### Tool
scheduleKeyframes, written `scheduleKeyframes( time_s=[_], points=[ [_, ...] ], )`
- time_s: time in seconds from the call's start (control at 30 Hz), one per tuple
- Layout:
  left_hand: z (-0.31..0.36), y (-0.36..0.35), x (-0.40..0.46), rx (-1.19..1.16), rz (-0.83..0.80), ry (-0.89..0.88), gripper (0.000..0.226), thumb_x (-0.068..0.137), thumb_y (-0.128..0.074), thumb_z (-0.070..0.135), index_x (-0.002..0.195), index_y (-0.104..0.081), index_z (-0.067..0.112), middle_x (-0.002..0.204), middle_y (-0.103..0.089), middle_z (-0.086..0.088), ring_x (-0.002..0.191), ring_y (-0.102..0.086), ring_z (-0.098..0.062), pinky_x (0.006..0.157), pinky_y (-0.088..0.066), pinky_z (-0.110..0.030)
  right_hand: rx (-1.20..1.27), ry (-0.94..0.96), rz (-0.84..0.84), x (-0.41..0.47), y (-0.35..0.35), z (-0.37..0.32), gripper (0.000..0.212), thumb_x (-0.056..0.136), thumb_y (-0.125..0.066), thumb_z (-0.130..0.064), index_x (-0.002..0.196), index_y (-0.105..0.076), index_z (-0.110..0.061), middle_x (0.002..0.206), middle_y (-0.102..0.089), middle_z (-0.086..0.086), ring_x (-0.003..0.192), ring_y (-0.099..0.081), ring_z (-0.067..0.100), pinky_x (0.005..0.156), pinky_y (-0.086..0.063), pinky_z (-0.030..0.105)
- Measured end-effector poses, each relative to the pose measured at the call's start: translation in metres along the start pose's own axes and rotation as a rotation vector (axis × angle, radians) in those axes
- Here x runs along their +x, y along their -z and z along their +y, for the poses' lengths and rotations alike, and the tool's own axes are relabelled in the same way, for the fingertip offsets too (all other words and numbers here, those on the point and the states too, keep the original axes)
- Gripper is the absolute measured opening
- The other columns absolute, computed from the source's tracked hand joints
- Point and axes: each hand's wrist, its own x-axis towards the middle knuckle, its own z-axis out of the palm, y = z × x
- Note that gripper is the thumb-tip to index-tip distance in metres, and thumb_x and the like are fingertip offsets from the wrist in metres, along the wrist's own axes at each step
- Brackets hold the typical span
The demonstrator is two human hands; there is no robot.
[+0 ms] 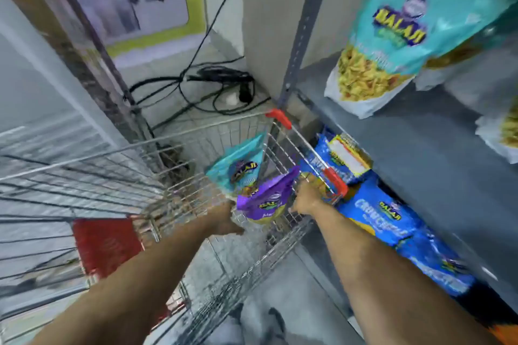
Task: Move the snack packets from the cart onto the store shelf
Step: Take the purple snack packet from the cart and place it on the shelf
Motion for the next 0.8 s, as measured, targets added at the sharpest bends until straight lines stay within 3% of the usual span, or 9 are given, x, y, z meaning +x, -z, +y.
scheduleKeyframes(
  time_s=[0.13, 0.23, 0.3, 0.43, 0.57, 0.6, 0.67, 0.73, 0.8],
  points=[
    [-0.01, -0.031, 0.025, -0.332, 0.192, -0.169, 0.071, 0.069, -0.086, 0.015, 0.131, -0.054, 0.002, 0.135, -0.056, -0.012, 0.123, -0.051, -0.022, 0.099, -0.037, -0.02, 0.122, -0.043, -0.058, 0.04, -0.014, 0.01, 0.043, 0.08, -0.072, -0.014, 0.12, -0.067, -0.003, 0.114, -0.069, 0.015, 0.101, -0.062, 0.017, 0.096, -0.052, 0.039],
    [-0.013, -0.054, 0.045, -0.451, 0.319, -0.215, 0.048, 0.072, -0.082, 0.023, 0.112, -0.068, 0.001, 0.115, -0.07, -0.015, 0.106, -0.058, -0.017, 0.098, -0.044, -0.029, 0.174, -0.015, -0.149, 0.07, -0.028, 0.019, 0.051, 0.074, -0.08, -0.017, 0.122, -0.067, -0.006, 0.124, -0.068, 0.013, 0.109, -0.064, 0.022, 0.097, -0.051, 0.034],
    [-0.009, -0.062, 0.052, -0.492, 0.409, -0.149, 0.03, 0.082, -0.075, 0.023, 0.106, -0.072, 0.005, 0.1, -0.072, -0.008, 0.091, -0.059, -0.013, 0.082, -0.045, -0.017, 0.317, 0.035, -0.146, 0.085, -0.031, 0.019, 0.046, 0.076, -0.08, -0.015, 0.12, -0.066, -0.005, 0.121, -0.071, 0.013, 0.102, -0.066, 0.019, 0.087, -0.05, 0.025],
    [-0.007, -0.059, 0.051, -0.528, 0.497, -0.008, 0.042, 0.095, -0.053, 0.043, 0.091, -0.068, 0.003, 0.075, -0.066, -0.011, 0.073, -0.06, -0.023, 0.07, -0.044, -0.03, 0.514, 0.095, -0.126, 0.092, -0.026, 0.01, 0.027, 0.088, -0.068, -0.038, 0.091, -0.072, -0.012, 0.075, -0.066, -0.005, 0.068, -0.054, 0.011, 0.058, -0.037, 0.025],
    [0.008, -0.017, 0.023, -0.567, 0.522, -0.03, 0.058, 0.099, -0.039, 0.048, 0.09, -0.069, 0.0, 0.088, -0.075, -0.022, 0.085, -0.071, -0.034, 0.081, -0.057, -0.043, 0.661, 0.088, -0.075, 0.073, -0.008, -0.002, 0.047, 0.094, -0.057, -0.044, 0.06, -0.047, -0.013, 0.038, -0.042, -0.016, 0.037, -0.039, -0.001, 0.048, -0.03, 0.022],
    [0.017, -0.001, 0.012, -0.547, 0.519, -0.054, 0.061, 0.099, -0.037, 0.049, 0.089, -0.069, -0.002, 0.087, -0.075, -0.024, 0.084, -0.071, -0.036, 0.08, -0.057, -0.046, 0.711, 0.105, -0.056, 0.062, 0.001, -0.006, 0.052, 0.095, -0.056, -0.043, 0.064, -0.051, -0.002, 0.044, -0.05, -0.015, 0.041, -0.047, 0.001, 0.05, -0.037, 0.022],
    [0.034, 0.032, -0.008, -0.517, 0.489, -0.103, 0.067, 0.098, -0.037, 0.052, 0.089, -0.067, -0.006, 0.088, -0.074, -0.027, 0.083, -0.071, -0.039, 0.08, -0.057, -0.051, 0.851, 0.143, -0.016, 0.037, 0.021, -0.012, 0.059, 0.097, -0.054, -0.04, 0.092, -0.06, 0.018, 0.082, -0.075, 0.017, 0.078, -0.071, 0.028, 0.079, -0.055, 0.036],
    [0.055, 0.065, -0.029, -0.507, 0.442, -0.149, 0.074, 0.093, -0.04, 0.059, 0.092, -0.064, -0.011, 0.091, -0.072, -0.03, 0.085, -0.07, -0.042, 0.082, -0.056, -0.053, 0.985, 0.178, 0.062, 0.009, 0.041, -0.013, 0.056, 0.098, -0.053, -0.034, 0.103, -0.062, 0.021, 0.11, -0.067, 0.037, 0.103, -0.068, 0.039, 0.097, -0.05, 0.046],
    [0.08, 0.093, -0.049, -0.467, 0.413, -0.184, 0.08, 0.087, -0.04, 0.065, 0.091, -0.063, -0.012, 0.092, -0.072, -0.031, 0.086, -0.07, -0.042, 0.082, -0.055, -0.053, 1.079, 0.212, 0.147, -0.018, 0.062, -0.012, 0.056, 0.099, -0.052, -0.031, 0.102, -0.06, 0.024, 0.114, -0.061, 0.043, 0.102, -0.065, 0.032, 0.093, -0.048, 0.042]
  ],
)
